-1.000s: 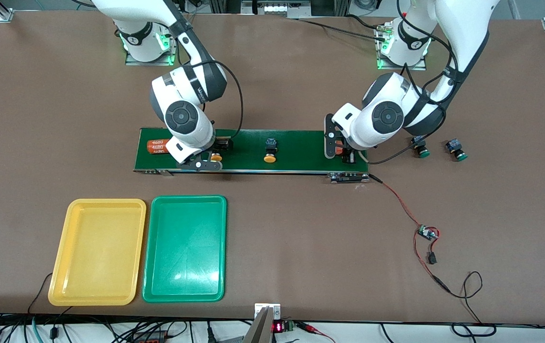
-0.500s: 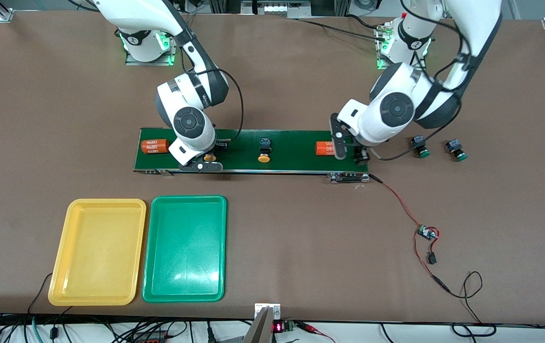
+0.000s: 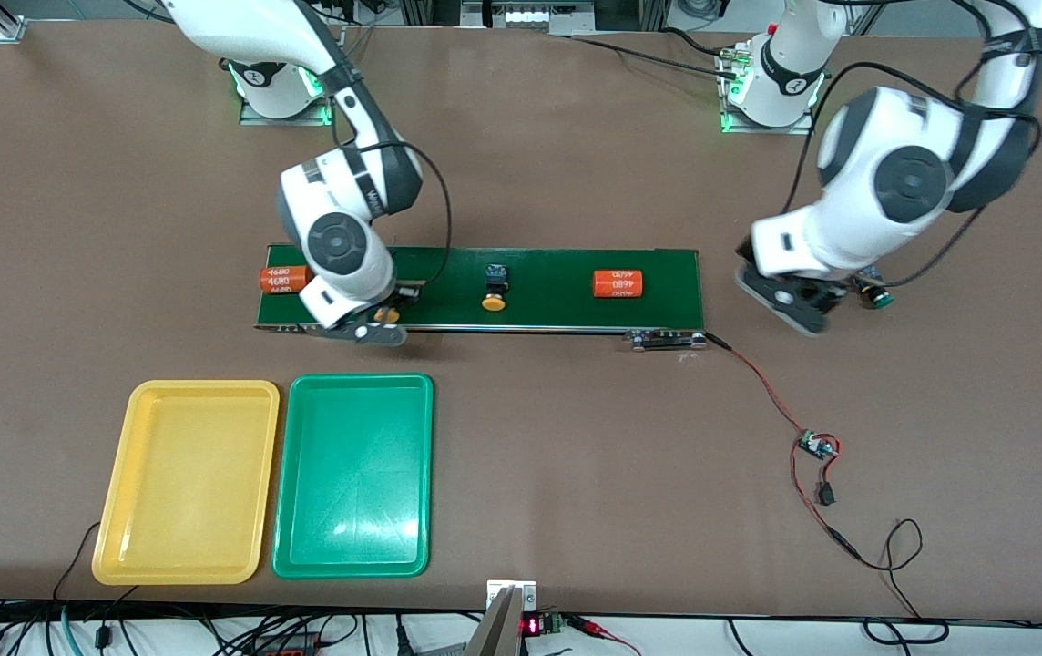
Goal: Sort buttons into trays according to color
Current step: 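Put the yellow button in the tray while the left gripper grasps green, then place the green button on the belt while the right gripper grasps yellow button, then put the yellow button in the tray while the left gripper grasps another button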
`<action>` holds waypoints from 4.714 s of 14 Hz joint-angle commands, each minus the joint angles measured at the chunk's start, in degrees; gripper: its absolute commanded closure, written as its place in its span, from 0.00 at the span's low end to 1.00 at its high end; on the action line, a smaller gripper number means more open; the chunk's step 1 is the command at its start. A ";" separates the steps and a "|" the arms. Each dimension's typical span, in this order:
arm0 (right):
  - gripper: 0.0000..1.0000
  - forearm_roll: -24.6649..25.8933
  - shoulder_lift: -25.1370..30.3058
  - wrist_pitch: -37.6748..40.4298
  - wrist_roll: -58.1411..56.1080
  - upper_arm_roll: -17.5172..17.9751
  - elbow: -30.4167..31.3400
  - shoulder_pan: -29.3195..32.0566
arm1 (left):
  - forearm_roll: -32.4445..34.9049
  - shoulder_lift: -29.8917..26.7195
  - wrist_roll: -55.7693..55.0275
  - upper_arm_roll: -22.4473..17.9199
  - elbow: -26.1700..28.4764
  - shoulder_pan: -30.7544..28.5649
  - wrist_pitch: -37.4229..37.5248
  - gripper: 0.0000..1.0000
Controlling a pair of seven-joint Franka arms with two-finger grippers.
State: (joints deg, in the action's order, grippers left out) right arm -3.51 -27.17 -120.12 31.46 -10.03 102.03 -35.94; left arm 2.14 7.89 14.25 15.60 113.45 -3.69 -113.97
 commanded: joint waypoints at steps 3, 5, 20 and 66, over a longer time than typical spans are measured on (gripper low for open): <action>0.85 1.23 -4.63 5.42 -0.44 -2.37 -12.80 8.14 | -1.08 -1.48 -23.53 -7.16 2.73 3.17 2.42 0.00; 0.85 1.14 -8.50 4.81 -4.54 -2.37 -16.84 12.28 | -0.99 -1.48 -26.03 -7.86 6.42 3.08 2.44 0.00; 0.08 1.32 -24.95 -8.73 -24.87 -2.54 -25.83 23.37 | -0.29 6.34 -22.62 -14.46 27.62 2.20 -30.60 0.00; 0.80 -5.19 2.29 -0.22 0.88 -2.36 5.73 -2.91 | 7.00 7.48 -21.90 -18.31 6.07 0.98 3.50 0.00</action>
State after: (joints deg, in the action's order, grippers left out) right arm -8.11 -26.70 -123.45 31.96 -12.29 108.85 -40.30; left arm 8.20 15.10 -7.98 -1.15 117.29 -2.39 -110.18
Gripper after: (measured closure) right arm 0.493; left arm 0.000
